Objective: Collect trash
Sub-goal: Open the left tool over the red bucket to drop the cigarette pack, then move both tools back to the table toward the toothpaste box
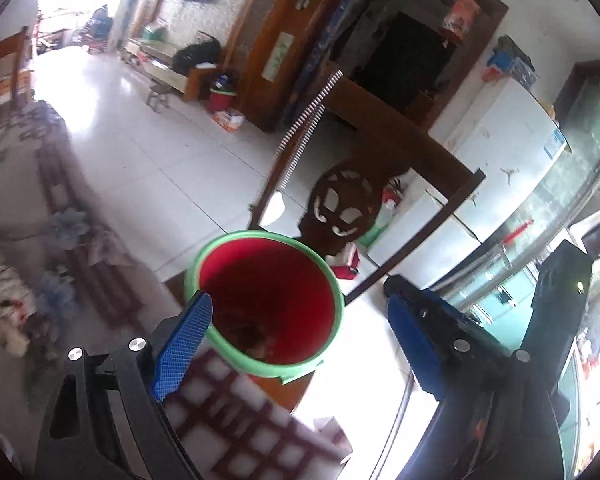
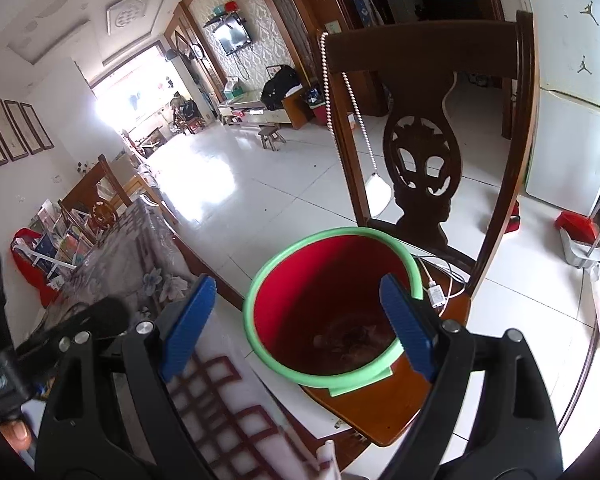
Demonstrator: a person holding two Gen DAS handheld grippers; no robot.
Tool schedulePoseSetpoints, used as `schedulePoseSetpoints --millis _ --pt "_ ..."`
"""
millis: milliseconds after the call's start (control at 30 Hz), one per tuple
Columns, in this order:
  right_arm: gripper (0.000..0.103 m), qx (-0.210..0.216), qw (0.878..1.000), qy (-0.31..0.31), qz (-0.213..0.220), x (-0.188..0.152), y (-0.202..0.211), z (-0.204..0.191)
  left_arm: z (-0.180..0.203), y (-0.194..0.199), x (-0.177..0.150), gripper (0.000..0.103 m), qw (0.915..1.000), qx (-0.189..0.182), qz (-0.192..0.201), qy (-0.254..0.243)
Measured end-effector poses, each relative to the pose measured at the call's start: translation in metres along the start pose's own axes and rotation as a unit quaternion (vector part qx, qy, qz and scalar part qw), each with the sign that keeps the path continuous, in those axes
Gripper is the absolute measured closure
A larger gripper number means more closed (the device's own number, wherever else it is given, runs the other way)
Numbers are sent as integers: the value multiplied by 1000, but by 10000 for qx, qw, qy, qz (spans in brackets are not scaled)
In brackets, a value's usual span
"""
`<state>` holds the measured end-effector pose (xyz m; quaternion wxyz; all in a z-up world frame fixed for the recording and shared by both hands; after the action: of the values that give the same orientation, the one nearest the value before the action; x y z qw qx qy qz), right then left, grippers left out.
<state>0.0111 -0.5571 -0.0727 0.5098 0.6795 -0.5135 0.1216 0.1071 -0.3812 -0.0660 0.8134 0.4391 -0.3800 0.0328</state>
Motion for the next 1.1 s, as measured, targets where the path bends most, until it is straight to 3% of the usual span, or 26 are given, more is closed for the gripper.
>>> schedulePoseSetpoints --millis 267,500,600,700,733,800,867,900,967,1100 --pt "20 528 9974 477 90 10 20 -62 -45 101 -23 18 9933 750 776 421" --pt "17 1480 9821 1142 -230 -11 30 -150 -119 182 -66 18 9740 1731 984 1076" --pt "17 1732 9724 1467 -540 -39 22 -182 -174 218 -90 18 9528 2314 1035 1672" --pt "17 1808 9646 1692 -902 -70 11 -204 -242 257 -116 19 9194 2759 1043 2601" --pt "17 1761 9614 1900 -927 -76 11 -212 -271 274 -128 19 9021 2898 1077 3012" --pt "17 1732 9567 2223 -729 -79 15 -221 -306 292 -143 19 8803 3077 1078 3446" --pt "17 1726 9550 2300 -726 -80 14 -222 -346 306 -161 19 8565 3119 1024 3983" --pt "17 1712 9551 2289 -776 -82 12 -222 -358 307 -166 19 8504 3096 1012 4133" --pt "17 1672 9568 2239 -799 -81 9 -221 -389 311 -181 19 8282 3040 977 4605" --pt "17 1678 9579 2182 -823 -81 8 -220 -423 298 -205 19 8023 2498 1012 5326"
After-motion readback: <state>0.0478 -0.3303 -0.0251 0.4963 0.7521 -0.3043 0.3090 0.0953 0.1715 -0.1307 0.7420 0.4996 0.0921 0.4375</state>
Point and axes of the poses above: each gripper's, at about its wrist camera, not at the fingertips, and y roughly against the way its jaws point, z to its right, x to its top, the point moved 4 cm from there along -y, roughly the way its jaws point, and after that the axes turned 7 degrees about x, right-handed, at the moved point
